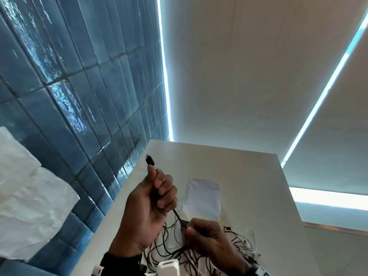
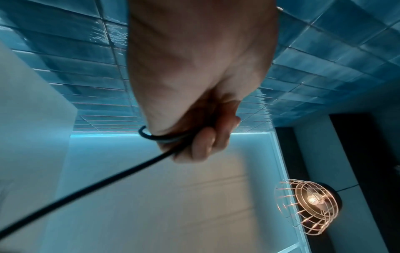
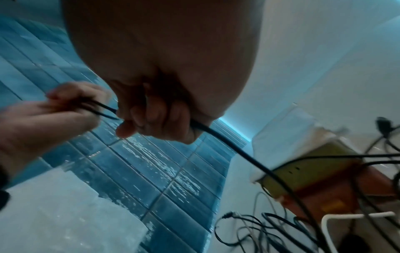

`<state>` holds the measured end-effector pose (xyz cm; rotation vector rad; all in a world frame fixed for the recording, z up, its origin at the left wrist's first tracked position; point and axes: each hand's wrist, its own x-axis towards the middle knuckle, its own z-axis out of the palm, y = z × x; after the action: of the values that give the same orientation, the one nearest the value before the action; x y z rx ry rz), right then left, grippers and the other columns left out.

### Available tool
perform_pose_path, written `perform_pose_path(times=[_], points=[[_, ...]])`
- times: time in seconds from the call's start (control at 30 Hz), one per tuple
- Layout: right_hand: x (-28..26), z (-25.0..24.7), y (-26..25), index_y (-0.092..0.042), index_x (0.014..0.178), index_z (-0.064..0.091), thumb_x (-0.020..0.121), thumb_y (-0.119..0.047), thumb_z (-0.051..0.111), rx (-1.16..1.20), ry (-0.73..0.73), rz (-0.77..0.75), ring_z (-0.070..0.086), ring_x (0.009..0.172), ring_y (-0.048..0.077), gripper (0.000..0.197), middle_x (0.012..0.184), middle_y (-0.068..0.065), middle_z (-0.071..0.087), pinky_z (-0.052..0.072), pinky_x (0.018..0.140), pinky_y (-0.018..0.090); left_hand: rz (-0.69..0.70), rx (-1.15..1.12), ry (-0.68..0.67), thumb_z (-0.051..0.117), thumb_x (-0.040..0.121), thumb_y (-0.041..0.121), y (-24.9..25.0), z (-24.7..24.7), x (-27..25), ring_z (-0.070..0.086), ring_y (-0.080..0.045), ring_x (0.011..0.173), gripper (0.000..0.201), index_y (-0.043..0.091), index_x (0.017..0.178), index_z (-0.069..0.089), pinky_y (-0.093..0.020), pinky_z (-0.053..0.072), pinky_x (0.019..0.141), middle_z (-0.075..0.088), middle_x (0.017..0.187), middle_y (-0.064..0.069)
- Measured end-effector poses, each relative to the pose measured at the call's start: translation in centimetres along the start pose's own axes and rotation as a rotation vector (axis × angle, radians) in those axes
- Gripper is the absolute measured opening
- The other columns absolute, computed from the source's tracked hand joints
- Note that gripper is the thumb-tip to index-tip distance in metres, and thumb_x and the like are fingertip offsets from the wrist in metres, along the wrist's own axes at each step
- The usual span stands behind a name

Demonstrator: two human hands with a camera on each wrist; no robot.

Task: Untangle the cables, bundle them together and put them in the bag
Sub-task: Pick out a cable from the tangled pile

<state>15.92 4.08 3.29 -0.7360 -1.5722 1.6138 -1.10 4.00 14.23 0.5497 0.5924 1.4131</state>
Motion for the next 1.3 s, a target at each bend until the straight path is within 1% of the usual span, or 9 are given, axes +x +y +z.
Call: perform_pose_path(times=[0.27,0.4,0.53,0.73,0.87,1.0,1.17,1.23,1.3], points=[[0.1,-0.4,4.8,-0.023,0.069,0.062,0.083,-0.057,0.064,-0.006,-0.002,0.103,0.034,0.046,0.007,0.036,0.054,-0.006,0.041,0.026,0.045,0.018,0.091,0.217,0.014,0.033,0.099,0.038,1.2,0.7,-0.9,0.011,-0.007,0.042,0.046,0.017,0.059,0.039,-0.027,0.008,0.042,0.021,0.051,0.007],[0.5,-0.3,6.3,-0.019,0.072,0.057,0.095,-0.029,0.055,-0.101,-0.017,0.123,0.042,0.051,-0.003,0.025,0.055,-0.015,0.051,0.033,0.053,0.010,0.154,0.162,-0.012,0.033,0.097,0.037,2.8,2.1,-1.7,0.005,-0.010,0.044,0.046,0.018,0.056,0.041,-0.026,0.006,0.041,0.022,0.049,0.007],[0.8,-0.1,8.0,-0.023,0.067,0.055,0.094,-0.028,0.055,-0.149,0.051,0.182,0.039,0.054,-0.003,0.028,0.056,-0.015,0.049,0.032,0.054,0.014,0.220,0.197,-0.009,0.029,0.100,0.037,4.4,2.4,-2.2,0.005,-0.010,0.044,0.048,0.019,0.057,0.040,-0.027,0.005,0.039,0.022,0.049,0.008],[1.7,-0.4,4.4,-0.017,0.063,0.066,0.093,-0.005,0.058,-0.181,0.264,0.186,0.054,0.054,0.008,0.033,0.055,-0.004,0.060,0.042,0.054,0.020,0.130,0.287,0.229,0.042,0.092,0.041,2.2,-0.8,-1.0,0.014,-0.004,0.036,0.043,0.019,0.055,0.044,-0.021,0.003,0.039,0.021,0.048,0.006],[2.2,-0.4,-0.9,0.011,0.076,0.062,0.091,0.003,0.058,0.022,0.303,0.094,0.045,0.042,0.005,0.017,0.049,-0.001,0.048,0.040,0.043,0.014,0.006,0.471,0.300,0.041,0.095,0.040,-1.0,-3.2,-0.4,0.018,-0.007,0.033,0.040,0.014,0.065,0.041,-0.013,0.011,0.035,0.035,0.047,-0.004],[2.5,0.0,-3.4,0.007,0.076,0.066,0.090,-0.001,0.062,0.047,0.291,-0.015,0.038,0.043,0.010,0.016,0.053,0.008,0.042,0.039,0.042,0.016,-0.093,0.620,0.346,0.035,0.102,0.036,-2.8,-4.0,0.1,0.045,-0.015,0.045,0.040,0.012,0.070,0.039,-0.019,0.026,0.038,0.071,0.074,-0.018],[1.8,0.1,-3.7,-0.007,0.077,0.071,0.084,-0.021,0.069,0.067,0.169,-0.053,0.042,0.051,0.015,0.016,0.058,0.007,0.051,0.036,0.049,0.023,-0.140,0.222,0.197,0.038,0.096,0.040,-2.6,-2.5,0.3,0.066,-0.033,0.098,0.040,0.012,0.067,0.040,-0.048,0.047,0.090,0.069,0.106,-0.023],[1.5,0.0,-3.1,-0.011,0.077,0.071,0.087,-0.024,0.067,0.034,0.133,-0.052,0.044,0.056,0.017,0.017,0.062,0.015,0.053,0.036,0.053,0.025,-0.121,0.033,0.117,0.038,0.097,0.038,-2.4,-1.6,0.2,0.067,-0.033,0.085,0.042,0.012,0.065,0.041,-0.049,0.048,0.090,0.066,0.086,-0.019],[1.0,-0.1,-2.5,-0.011,0.081,0.072,0.089,-0.026,0.064,-0.003,0.092,-0.043,0.046,0.059,0.018,0.019,0.064,0.022,0.052,0.038,0.055,0.025,-0.102,-0.040,0.045,0.037,0.098,0.036,-2.3,-0.8,0.2,0.051,-0.021,0.057,0.043,0.014,0.061,0.040,-0.035,0.049,0.066,0.048,0.064,-0.008]])
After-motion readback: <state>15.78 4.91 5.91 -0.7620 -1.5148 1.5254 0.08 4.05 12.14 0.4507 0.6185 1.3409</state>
